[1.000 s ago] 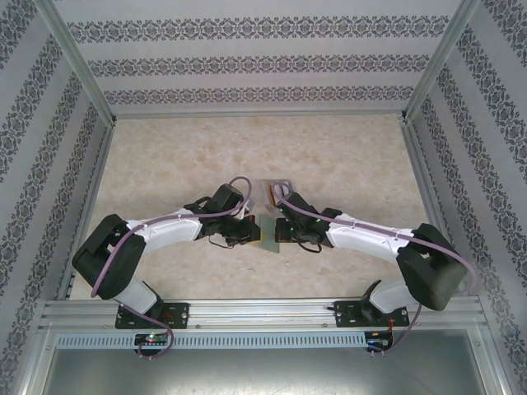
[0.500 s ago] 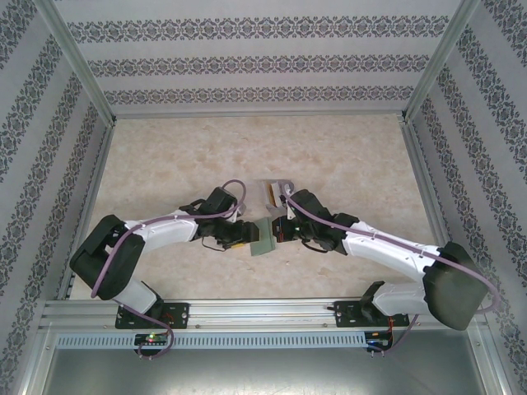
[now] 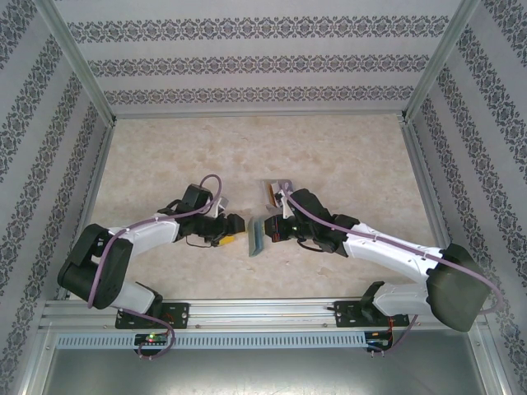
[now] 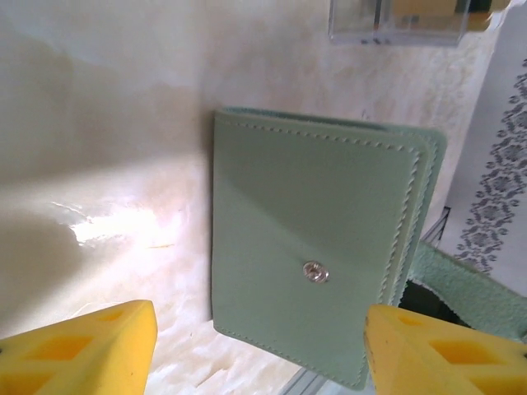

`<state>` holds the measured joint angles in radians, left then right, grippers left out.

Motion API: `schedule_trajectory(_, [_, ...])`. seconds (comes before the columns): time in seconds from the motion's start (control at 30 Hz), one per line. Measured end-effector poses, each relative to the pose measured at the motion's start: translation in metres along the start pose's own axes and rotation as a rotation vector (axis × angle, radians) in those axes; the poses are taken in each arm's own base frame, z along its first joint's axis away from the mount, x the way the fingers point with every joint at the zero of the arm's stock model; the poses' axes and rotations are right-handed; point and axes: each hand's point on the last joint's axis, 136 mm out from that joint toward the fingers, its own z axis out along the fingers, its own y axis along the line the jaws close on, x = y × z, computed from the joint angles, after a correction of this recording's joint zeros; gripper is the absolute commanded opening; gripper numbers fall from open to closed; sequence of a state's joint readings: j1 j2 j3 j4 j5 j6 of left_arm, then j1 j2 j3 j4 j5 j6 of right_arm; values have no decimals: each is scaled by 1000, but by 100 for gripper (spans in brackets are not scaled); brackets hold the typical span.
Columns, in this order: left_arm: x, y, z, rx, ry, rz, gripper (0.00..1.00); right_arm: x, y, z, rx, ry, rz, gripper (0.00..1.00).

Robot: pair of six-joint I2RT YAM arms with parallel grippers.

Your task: Put the credit cards into the card holder

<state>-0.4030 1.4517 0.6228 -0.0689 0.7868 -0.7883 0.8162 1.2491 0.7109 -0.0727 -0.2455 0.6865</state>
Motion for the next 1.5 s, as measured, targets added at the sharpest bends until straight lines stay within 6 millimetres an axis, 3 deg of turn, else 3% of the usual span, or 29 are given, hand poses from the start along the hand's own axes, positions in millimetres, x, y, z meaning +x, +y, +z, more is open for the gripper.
schedule_trajectory(0.43, [4, -12, -2, 71, 36, 6, 70, 6, 3, 7, -8, 22, 6, 0])
schedule_trajectory(0.5, [4, -10, -2, 60, 35, 3, 65, 6, 2, 7, -6, 23, 6, 0])
schedule_trajectory(0.57, [5, -5, -2, 34, 37, 1, 45, 6, 1, 7, 0, 21, 6, 0])
schedule_trajectory(0.6, [6, -3, -2, 22, 37, -2, 42, 6, -1, 7, 9, 19, 7, 0])
schedule_trajectory(0.83, [7, 13, -4, -73, 33, -11, 42, 7, -8, 4, 50, 14, 11, 0])
schedule_trajectory(1.03, [1, 14, -8, -107, 15, 10, 73, -1, -1, -6, 32, -24, -1, 0])
schedule_trajectory(1.5, [-3, -3, -3, 11, -1, -3, 75, 1, -1, 3, 39, -3, -22, 0])
